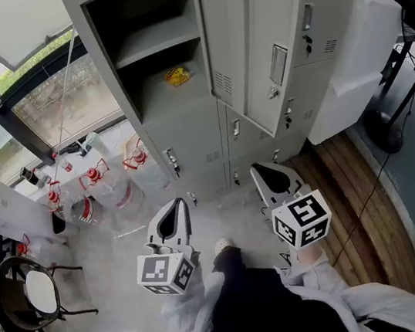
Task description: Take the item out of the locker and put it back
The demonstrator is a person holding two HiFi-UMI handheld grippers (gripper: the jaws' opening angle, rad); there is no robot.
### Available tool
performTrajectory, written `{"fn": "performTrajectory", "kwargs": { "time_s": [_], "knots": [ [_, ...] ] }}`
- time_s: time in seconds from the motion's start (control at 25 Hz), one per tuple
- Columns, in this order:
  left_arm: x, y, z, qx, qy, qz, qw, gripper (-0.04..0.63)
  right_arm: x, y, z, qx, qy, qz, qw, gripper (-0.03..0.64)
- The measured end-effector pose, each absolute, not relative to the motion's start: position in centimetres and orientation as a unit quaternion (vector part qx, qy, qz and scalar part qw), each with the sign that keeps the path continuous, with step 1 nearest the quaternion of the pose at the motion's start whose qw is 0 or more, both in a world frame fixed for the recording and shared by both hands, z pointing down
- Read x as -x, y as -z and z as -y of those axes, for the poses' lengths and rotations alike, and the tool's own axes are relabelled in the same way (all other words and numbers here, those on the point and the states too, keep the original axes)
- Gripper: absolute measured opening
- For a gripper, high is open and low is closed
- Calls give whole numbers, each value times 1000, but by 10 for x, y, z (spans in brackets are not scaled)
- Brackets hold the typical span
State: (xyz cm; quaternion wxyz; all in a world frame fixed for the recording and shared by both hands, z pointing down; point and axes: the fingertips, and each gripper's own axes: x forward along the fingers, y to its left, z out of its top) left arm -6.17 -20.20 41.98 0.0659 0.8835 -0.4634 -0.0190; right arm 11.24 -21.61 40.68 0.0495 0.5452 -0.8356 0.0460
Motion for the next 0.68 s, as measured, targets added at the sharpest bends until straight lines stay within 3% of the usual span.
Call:
{"fn": "performTrajectory", "kwargs": {
  "time_s": [0.68],
  "knots": [
    [52, -420, 190, -890, 13, 452, 67, 8, -109, -407, 201, -538, -49, 840, 49, -2]
  ]
}}
